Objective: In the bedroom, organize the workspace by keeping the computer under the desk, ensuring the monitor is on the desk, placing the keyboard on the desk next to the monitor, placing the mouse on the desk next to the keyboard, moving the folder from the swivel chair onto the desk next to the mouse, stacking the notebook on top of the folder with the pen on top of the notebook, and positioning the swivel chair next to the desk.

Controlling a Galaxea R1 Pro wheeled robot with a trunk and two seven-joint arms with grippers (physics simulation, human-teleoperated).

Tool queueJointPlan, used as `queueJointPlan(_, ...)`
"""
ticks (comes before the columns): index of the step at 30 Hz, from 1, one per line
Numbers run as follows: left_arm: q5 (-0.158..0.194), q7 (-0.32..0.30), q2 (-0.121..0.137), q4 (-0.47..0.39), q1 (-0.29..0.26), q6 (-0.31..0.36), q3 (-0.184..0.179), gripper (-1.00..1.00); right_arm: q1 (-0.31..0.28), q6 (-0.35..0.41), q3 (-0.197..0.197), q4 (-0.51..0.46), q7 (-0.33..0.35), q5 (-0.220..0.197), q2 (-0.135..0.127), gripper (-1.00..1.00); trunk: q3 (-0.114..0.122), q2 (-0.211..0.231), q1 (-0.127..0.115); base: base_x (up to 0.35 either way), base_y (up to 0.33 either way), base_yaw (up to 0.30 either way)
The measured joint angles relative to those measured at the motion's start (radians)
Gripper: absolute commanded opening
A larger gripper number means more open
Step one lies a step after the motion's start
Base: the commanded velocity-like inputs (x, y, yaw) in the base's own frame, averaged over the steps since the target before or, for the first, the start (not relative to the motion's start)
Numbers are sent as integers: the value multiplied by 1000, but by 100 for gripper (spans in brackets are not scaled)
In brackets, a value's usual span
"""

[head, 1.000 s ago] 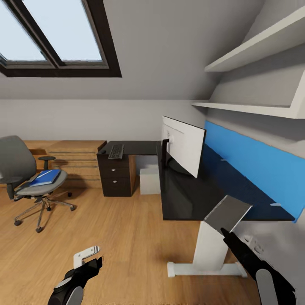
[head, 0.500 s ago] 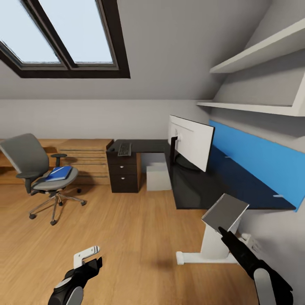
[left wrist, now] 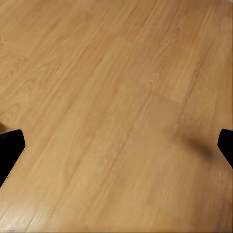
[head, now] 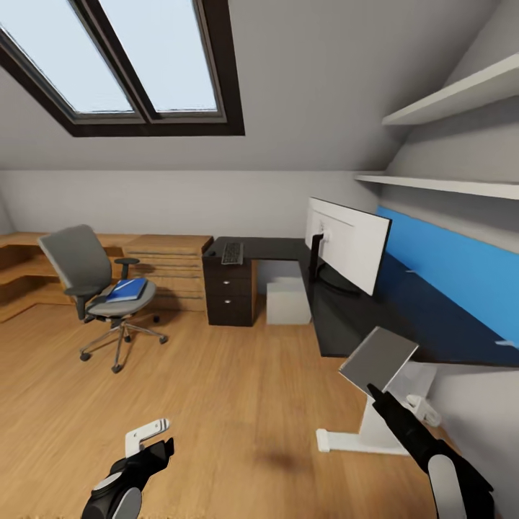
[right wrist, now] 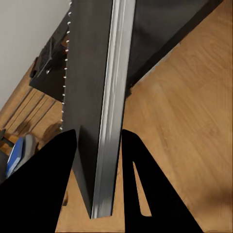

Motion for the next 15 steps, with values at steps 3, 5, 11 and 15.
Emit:
queueJointPlan(3,1,2,0,1,0,0,0,100,0,3,27,0,0,1,-1,-100,9,21,-12,-2,2,272)
queueJointPlan(5,1,3,0,1,0,-1,0,100,0,4,59,1,0,6,-1,-100,15,35,-19,-1,1,252)
queueJointPlan(11,0,0,-1,1,0,-2,0,100,6,6,126,3,-1,56,-1,-100,30,77,-42,0,0,143)
queueJointPlan(15,-1,0,-1,1,0,-2,0,100,10,5,152,2,-1,75,-1,-100,41,105,-58,0,0,40)
